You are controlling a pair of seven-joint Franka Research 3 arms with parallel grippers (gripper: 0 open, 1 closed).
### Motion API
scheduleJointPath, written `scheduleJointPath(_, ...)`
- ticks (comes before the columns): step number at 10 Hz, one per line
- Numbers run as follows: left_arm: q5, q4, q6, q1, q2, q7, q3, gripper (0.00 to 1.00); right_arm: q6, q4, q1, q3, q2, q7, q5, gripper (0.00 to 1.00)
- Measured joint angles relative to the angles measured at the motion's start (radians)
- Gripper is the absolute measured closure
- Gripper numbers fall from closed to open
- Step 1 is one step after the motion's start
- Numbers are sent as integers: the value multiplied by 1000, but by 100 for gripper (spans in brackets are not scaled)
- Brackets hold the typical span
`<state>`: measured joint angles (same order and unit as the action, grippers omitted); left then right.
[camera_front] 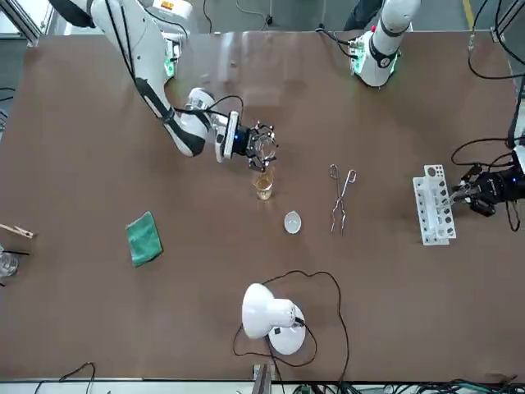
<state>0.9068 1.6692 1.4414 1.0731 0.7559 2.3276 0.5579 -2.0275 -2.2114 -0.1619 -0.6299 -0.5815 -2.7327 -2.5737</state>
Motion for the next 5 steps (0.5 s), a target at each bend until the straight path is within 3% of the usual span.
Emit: scheduleJointPath(5,0,53,-11,42,22,71,0,79,-43,18,-19,0,-1,45,-12,62)
